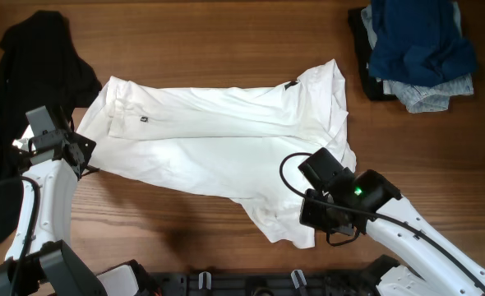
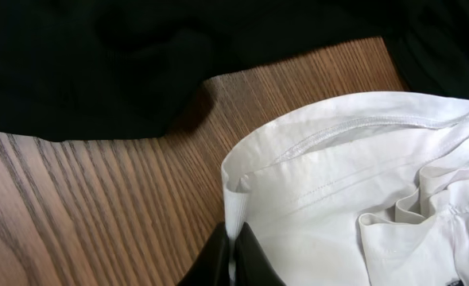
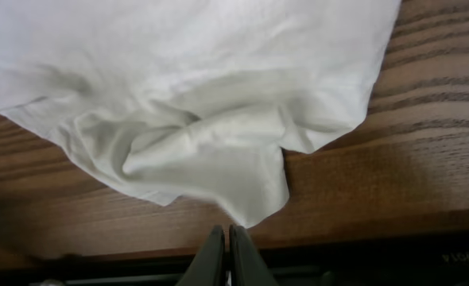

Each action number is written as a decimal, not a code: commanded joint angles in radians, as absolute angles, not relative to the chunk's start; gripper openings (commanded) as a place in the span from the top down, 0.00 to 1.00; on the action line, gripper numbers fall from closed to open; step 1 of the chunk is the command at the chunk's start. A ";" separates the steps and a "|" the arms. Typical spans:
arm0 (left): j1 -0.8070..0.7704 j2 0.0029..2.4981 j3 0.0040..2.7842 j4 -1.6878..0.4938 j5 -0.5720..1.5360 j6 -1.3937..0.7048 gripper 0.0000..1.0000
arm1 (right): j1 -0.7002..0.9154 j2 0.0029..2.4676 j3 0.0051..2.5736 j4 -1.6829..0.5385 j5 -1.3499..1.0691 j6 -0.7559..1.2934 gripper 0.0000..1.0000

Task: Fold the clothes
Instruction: 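Fold the lower right hem up toward the top right corner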

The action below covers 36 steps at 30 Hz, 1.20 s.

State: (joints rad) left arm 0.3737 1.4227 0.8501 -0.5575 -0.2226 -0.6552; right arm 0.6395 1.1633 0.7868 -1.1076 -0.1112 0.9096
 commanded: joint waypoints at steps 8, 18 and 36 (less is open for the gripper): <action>0.378 1.410 0.864 -0.558 -0.225 -0.635 0.96 | 0.638 1.192 0.747 -1.100 -0.153 0.894 0.58; 0.378 1.410 0.864 -0.559 -0.225 -0.635 0.96 | 0.642 1.308 0.639 -0.990 -0.237 0.893 0.54; 0.378 1.410 0.864 -0.559 -0.225 -0.635 0.96 | 0.642 1.528 0.639 -0.838 -0.258 0.894 0.87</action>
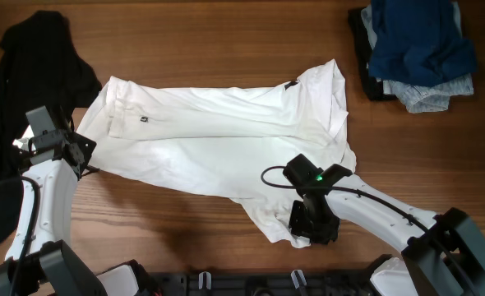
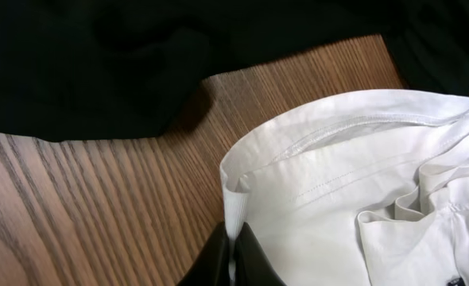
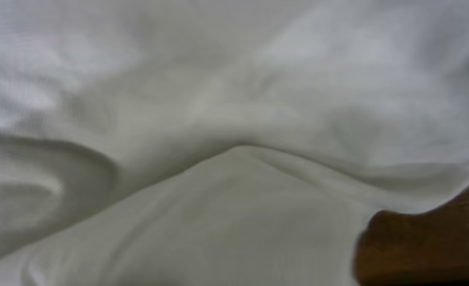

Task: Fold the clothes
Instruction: 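Fold the lower right hem up toward the top right corner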

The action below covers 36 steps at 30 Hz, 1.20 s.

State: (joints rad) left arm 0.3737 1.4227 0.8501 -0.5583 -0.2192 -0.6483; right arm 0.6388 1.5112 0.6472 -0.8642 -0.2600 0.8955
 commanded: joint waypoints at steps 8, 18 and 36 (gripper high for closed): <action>0.378 1.389 0.865 -0.570 -0.225 -0.606 0.96 | 0.641 1.453 0.695 -0.945 -0.245 0.891 0.96; 0.378 1.200 0.865 -0.695 -0.226 -0.605 0.96 | 0.525 1.129 0.925 -1.221 -0.205 0.810 0.96; 0.378 1.190 0.865 -0.580 -0.229 -0.606 0.96 | 0.131 1.342 1.157 -1.000 -0.129 0.443 0.96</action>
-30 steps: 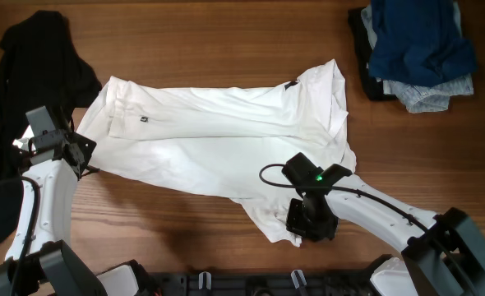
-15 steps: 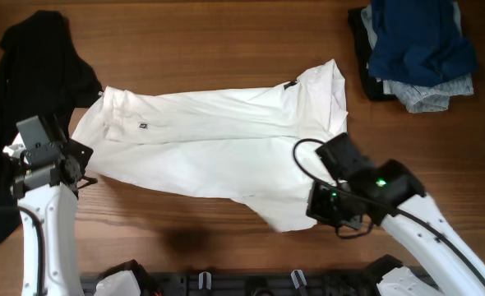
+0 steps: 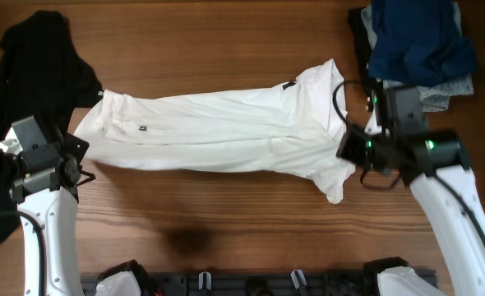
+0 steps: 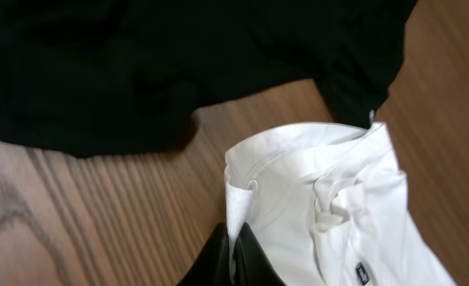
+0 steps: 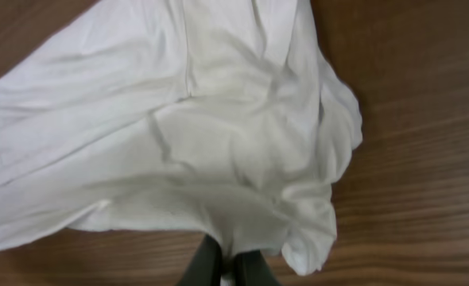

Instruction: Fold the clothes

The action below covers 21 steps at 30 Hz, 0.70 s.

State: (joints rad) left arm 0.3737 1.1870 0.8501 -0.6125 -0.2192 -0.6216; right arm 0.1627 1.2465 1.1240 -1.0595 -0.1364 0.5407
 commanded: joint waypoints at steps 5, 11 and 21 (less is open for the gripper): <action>0.378 1.278 0.865 -0.479 -0.228 -0.606 0.96 | 0.105 1.494 1.179 -0.840 -0.151 0.402 0.96; 0.377 1.451 0.865 -0.297 -0.156 -0.606 0.96 | 0.103 1.594 1.179 -0.662 -0.157 0.367 0.96; 0.353 1.636 0.865 -0.125 -0.075 -0.606 0.96 | 0.103 1.758 1.179 -0.474 -0.157 0.358 0.96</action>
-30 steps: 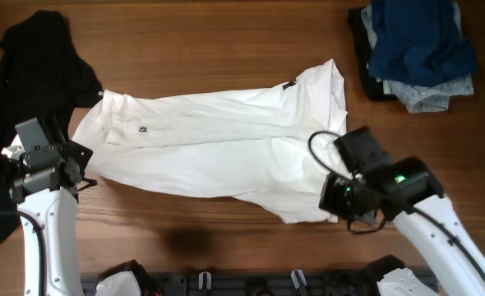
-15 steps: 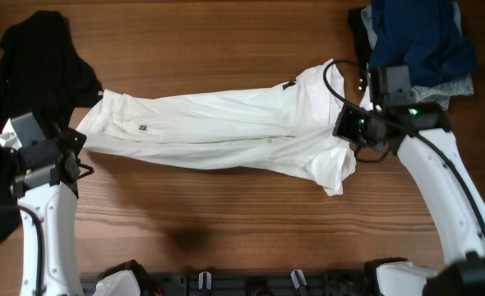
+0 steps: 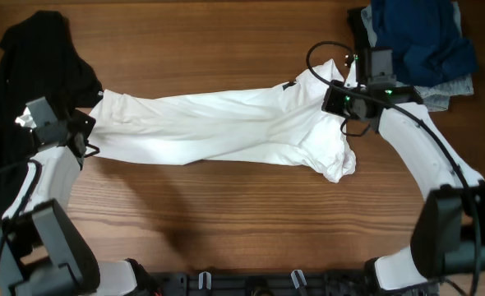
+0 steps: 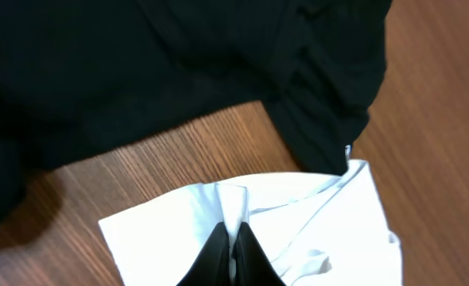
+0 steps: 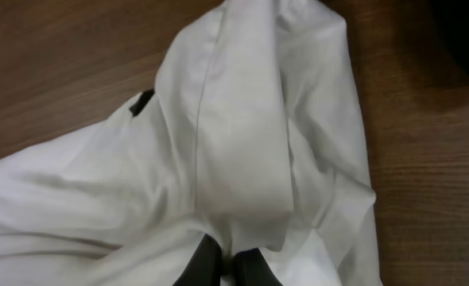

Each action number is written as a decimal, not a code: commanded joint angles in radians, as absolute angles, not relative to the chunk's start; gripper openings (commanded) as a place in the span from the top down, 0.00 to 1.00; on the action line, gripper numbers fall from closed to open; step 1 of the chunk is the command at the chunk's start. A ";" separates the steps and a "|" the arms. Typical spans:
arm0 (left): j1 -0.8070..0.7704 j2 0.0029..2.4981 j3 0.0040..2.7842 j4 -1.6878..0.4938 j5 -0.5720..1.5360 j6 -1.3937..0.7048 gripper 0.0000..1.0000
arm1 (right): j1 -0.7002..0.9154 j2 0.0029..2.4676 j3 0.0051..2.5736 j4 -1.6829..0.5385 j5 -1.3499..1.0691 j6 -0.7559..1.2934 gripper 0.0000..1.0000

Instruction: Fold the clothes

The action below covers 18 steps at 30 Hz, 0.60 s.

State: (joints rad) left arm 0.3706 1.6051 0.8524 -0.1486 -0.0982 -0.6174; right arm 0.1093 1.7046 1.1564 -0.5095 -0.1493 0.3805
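Observation:
A white shirt lies stretched in a long band across the middle of the wooden table. My left gripper is shut on its left corner; in the left wrist view the black fingers pinch a white fold. My right gripper is shut on the shirt's right end, and the right wrist view shows its fingers clamped on bunched white cloth. A loose flap hangs down at the right end.
A black garment sprawls at the far left, close to my left gripper and filling the top of the left wrist view. A pile of blue and grey clothes sits at the back right corner.
Both grippers have moved toward the back of the table with the shirt. The right one now sits further left and back, near the collar end. The shirt's band is narrower and more taut.
First the shirt lay spread wide, my left gripper shut on its left edge and my right gripper shut, empty, near the front hem. Then the right gripper was down on that hem. Later it held the cloth at the right side, the shirt drawn into a band, now tighter.

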 commanded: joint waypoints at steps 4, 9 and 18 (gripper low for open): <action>0.337 1.646 0.865 -0.107 -0.075 -0.606 0.25 | 0.103 1.777 1.179 -0.423 -0.157 0.323 0.22; 0.339 1.641 0.865 -0.097 -0.074 -0.467 0.00 | 0.103 1.745 1.264 -0.500 -0.154 0.297 0.02; 0.387 1.637 0.872 -0.120 0.163 0.013 0.02 | 0.107 1.724 1.539 -0.897 -0.157 0.179 0.00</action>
